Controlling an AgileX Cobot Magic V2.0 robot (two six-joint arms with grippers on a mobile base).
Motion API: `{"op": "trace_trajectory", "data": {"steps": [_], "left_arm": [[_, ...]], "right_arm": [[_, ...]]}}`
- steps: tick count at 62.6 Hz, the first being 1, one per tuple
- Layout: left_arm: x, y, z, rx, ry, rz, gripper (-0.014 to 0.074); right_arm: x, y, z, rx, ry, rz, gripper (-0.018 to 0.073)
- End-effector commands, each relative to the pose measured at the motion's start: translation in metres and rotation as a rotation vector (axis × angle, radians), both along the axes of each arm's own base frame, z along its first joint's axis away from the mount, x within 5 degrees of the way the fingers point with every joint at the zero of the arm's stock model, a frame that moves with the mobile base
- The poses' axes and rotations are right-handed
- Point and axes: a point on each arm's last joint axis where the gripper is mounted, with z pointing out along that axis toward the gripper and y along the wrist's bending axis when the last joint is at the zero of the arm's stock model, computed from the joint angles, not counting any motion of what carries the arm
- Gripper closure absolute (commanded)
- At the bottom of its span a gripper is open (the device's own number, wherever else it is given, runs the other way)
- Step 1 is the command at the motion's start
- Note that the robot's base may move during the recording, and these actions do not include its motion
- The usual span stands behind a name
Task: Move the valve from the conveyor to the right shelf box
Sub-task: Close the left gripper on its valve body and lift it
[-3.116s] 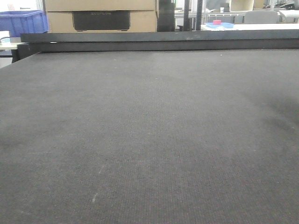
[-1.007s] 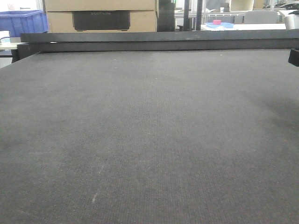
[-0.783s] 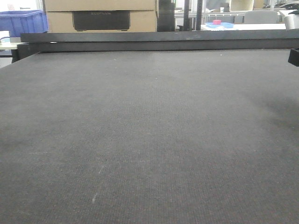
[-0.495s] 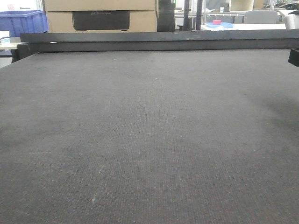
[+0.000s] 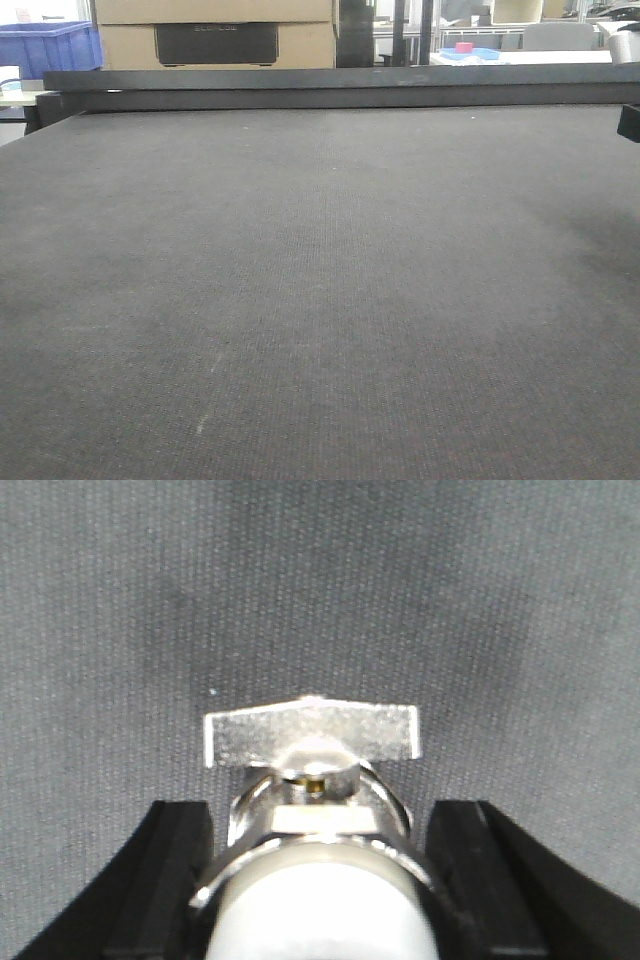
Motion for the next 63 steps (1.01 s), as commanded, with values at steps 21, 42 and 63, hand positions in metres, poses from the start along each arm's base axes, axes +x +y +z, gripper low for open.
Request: {"op": "trace_trajectory", "data": {"steps": [21,42,63], "left_arm": [[0.0,-0.004,0.002,-0.037,0.009,0.014,0.0324],[0.0,-0.003,0.002,-0.027,0.01,-0.017,0.0708],[-0.007,-0.006,0.041,-0.082,-0.176,-0.004,0.0707]], "right_arm": [[-0.023,-0.004,0.045,0.0,-0.139,0.0,0.0722],[-0.056,-0.005,0.088,0.038,-0.27,-0.004,0.0722],[-0.083,-0.007,0.124,0.063,-0.48,-0.009,0.0722]]}}
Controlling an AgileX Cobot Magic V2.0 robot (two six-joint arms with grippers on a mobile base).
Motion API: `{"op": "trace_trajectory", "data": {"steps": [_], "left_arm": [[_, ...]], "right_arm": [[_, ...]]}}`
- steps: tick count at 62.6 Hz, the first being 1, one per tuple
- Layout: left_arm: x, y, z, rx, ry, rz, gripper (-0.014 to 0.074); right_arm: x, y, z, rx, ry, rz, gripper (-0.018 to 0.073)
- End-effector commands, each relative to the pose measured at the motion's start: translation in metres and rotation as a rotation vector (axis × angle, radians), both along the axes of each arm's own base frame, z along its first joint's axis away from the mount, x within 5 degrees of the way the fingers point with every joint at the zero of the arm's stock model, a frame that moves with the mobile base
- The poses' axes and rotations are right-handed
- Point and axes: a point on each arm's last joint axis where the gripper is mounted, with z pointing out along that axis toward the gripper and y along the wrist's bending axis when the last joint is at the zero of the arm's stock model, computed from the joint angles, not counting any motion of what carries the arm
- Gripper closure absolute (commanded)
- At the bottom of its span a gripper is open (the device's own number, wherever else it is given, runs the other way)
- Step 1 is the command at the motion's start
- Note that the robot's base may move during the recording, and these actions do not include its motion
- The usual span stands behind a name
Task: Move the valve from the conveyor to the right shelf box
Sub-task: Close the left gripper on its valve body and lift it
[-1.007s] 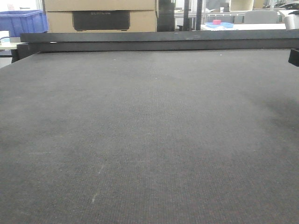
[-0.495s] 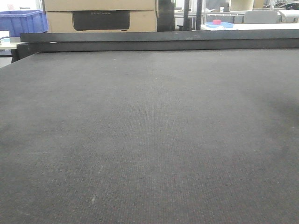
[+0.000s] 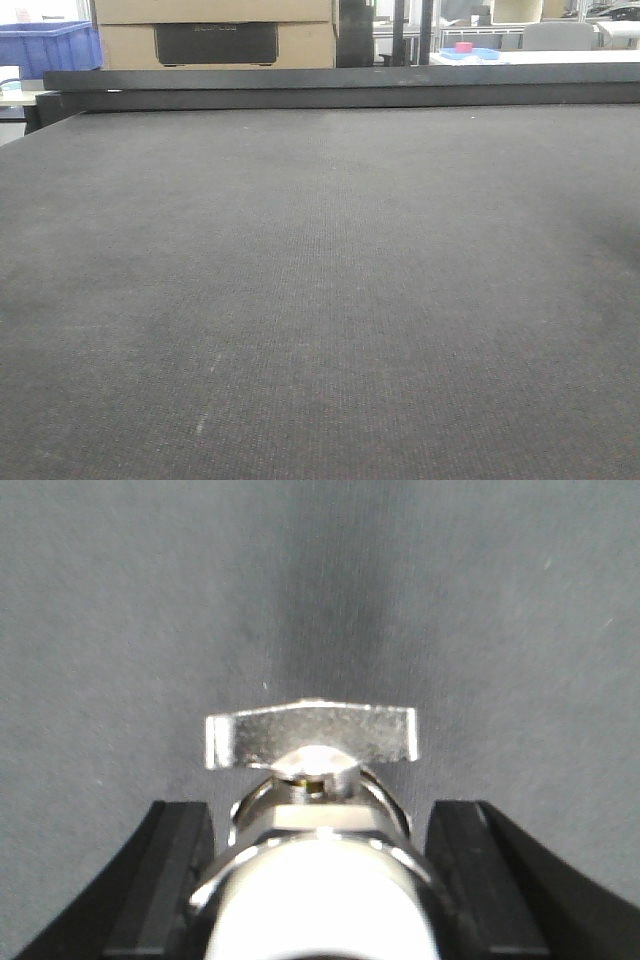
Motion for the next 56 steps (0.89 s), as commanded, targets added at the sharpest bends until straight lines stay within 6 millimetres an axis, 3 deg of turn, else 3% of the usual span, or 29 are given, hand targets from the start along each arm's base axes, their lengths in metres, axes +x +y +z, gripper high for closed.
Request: {"op": "trace_trajectory", "data": {"steps": [1,16,24,38,56], "left_arm": [[-0.007,-0.003,0.032,-0.052,-0.152,0.01,0.0707],[-0.037,0.0,0.104,-0.119,-0.585,0.024,0.0707],[-0.057,0.002,0.131,-0.139,-0.758,0.027,0.0707],[-0.1,0.007,0.149,-0.159,-0.94,0.03,0.0707],[-0.164,0.014,0.146,-0.175,-1.075,0.027,0.0707]], "right_arm": [[-0.008,-0.002,0.016,0.012,-0.141,-0.011,0.0722],[-0.043,-0.006,0.018,0.032,-0.355,-0.024,0.0722],[-0.063,-0.008,0.016,0.045,-0.488,-0.033,0.0722],[-0.102,-0.013,0.018,0.069,-0.711,-0.044,0.0722],[-0.142,-0.016,0.03,0.083,-0.839,-0.043,0.0722]]}}
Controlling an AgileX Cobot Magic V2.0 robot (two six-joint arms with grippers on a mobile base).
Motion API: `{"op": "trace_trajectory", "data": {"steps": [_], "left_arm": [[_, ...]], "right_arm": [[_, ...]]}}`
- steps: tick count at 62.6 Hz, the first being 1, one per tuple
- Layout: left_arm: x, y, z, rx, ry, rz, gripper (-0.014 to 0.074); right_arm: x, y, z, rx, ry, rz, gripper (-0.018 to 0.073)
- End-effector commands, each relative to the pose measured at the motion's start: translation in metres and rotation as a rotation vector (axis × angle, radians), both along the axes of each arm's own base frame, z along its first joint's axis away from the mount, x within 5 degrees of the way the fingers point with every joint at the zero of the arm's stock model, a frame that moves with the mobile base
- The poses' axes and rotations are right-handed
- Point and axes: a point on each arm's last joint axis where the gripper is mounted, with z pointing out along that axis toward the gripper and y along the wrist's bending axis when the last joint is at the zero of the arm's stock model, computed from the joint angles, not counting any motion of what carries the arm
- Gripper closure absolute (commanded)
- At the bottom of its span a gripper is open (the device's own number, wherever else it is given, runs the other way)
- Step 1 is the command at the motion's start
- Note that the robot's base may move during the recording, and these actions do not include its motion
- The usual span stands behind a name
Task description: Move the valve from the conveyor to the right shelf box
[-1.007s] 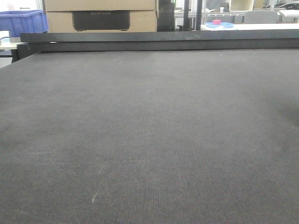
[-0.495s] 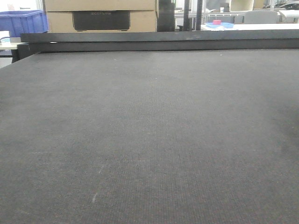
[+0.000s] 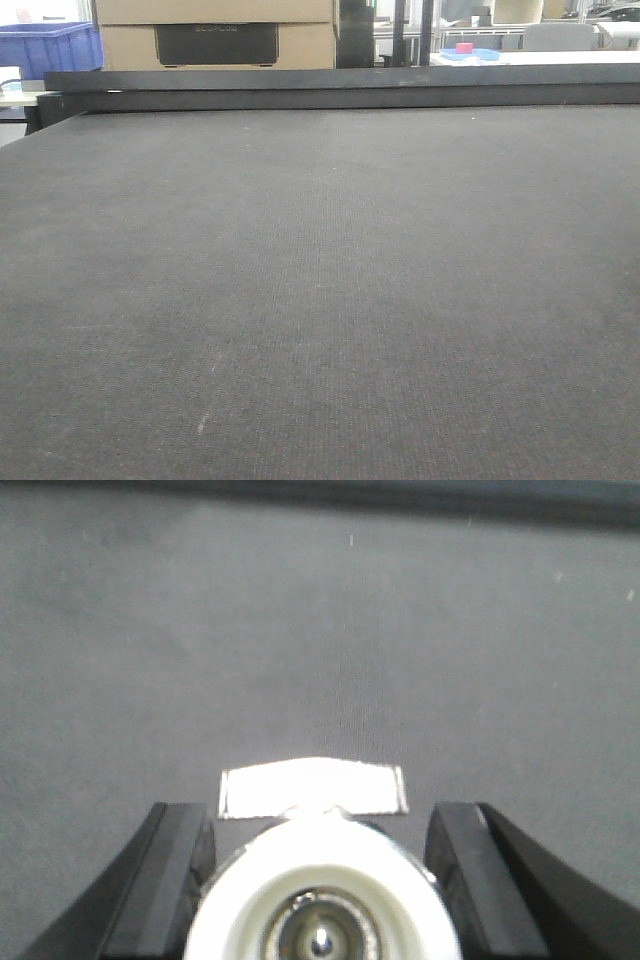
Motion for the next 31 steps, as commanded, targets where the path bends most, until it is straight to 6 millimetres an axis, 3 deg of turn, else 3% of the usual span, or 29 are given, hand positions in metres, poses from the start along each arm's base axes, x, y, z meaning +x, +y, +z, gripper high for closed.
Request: {"op": "trace_trajectory", "data": {"steps": [1,15,31], "left_arm": [[-0.021,0.002,0.006,-0.025,-0.112,0.0,0.0707],[-0.058,0.005,0.014,-0.036,-0.224,-0.002,0.0707],[-0.066,0.006,0.012,-0.03,-0.204,-0.005,0.0707]], "right_arm": [[-0.008,-0.002,0.011,0.009,-0.108,-0.01,0.0722],[-0.01,-0.002,0.012,0.01,-0.116,-0.009,0.0722],[-0.011,-0.002,0.012,0.009,-0.114,-0.009,0.0722]]}}
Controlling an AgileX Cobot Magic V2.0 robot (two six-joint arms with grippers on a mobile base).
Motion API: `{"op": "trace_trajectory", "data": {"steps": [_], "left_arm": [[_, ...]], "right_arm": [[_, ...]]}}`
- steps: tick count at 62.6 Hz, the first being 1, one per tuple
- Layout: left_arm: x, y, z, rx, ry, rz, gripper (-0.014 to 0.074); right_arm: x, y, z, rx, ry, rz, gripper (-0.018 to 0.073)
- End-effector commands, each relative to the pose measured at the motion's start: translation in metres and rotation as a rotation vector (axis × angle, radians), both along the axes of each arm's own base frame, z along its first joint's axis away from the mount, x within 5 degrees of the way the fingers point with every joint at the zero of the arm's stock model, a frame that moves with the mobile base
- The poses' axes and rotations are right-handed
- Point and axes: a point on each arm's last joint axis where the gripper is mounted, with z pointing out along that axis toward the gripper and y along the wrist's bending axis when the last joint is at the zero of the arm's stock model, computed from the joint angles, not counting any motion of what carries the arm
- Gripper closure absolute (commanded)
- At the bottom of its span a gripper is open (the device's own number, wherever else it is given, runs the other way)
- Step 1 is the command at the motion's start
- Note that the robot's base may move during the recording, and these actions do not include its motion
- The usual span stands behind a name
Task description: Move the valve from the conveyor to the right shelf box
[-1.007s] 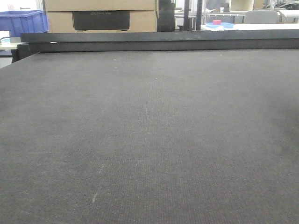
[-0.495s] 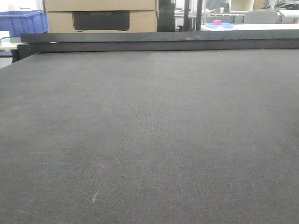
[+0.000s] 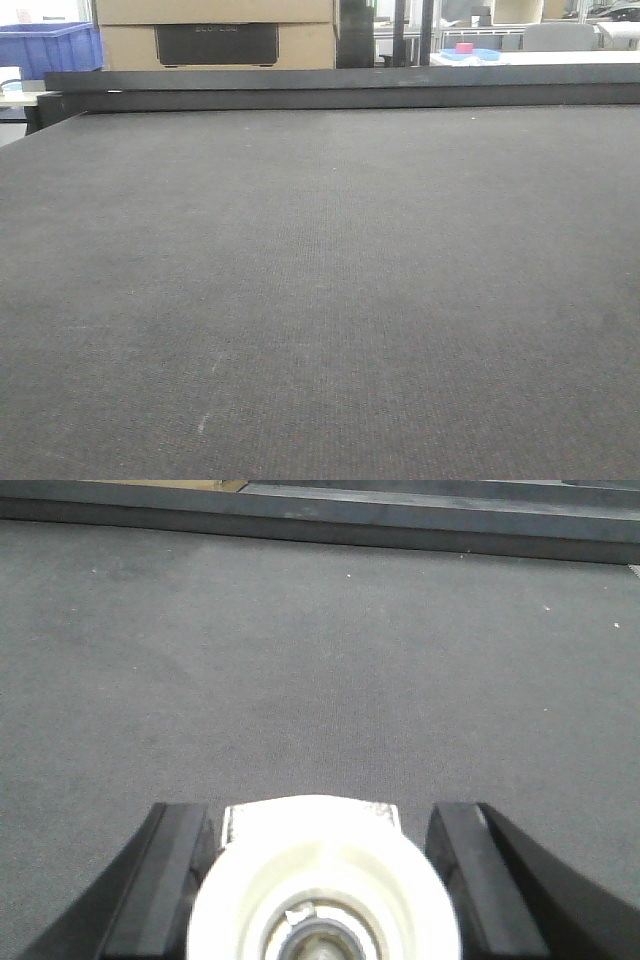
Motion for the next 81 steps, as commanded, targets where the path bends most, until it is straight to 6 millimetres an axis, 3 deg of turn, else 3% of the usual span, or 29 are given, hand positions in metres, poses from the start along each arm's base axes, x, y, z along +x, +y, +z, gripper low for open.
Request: {"op": "trace_trajectory", "data": {"steps": [1,81], "left_arm": [[-0.0028,-0.0002,0.0044,-0.011,-0.033,-0.004,0.0707],[-0.0026,-0.0001,0.0056,-0.013,-0.047,-0.003,0.0707]], "right_arm": [[-0.0013,-0.001,0.0087,0.007,-0.081,-0.01,0.0722],[-0.0013,-0.001,0.0087,0.007,-0.081,-0.01,0.0722]]}}
